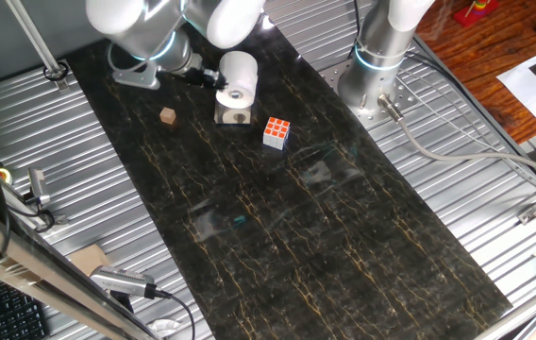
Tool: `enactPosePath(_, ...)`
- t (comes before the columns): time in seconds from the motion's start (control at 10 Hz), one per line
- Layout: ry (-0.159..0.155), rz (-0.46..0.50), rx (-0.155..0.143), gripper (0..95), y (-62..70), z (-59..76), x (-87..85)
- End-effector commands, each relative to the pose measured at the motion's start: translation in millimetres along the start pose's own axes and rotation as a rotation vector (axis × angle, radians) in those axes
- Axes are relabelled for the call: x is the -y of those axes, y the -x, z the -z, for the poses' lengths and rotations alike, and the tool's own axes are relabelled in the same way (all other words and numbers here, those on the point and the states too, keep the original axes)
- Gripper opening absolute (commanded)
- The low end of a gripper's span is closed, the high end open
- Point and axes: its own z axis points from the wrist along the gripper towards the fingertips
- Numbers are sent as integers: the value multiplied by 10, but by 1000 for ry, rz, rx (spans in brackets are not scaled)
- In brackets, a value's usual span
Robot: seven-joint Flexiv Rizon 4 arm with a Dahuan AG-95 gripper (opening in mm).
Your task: Take the roll of paper down from the shelf
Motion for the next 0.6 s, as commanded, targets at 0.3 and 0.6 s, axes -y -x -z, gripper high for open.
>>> enactPosePath(0.3,38,7,-34,570,-142,-175,-131)
enactPosePath(0.6,48,21,-62,570,-247,-248,-291)
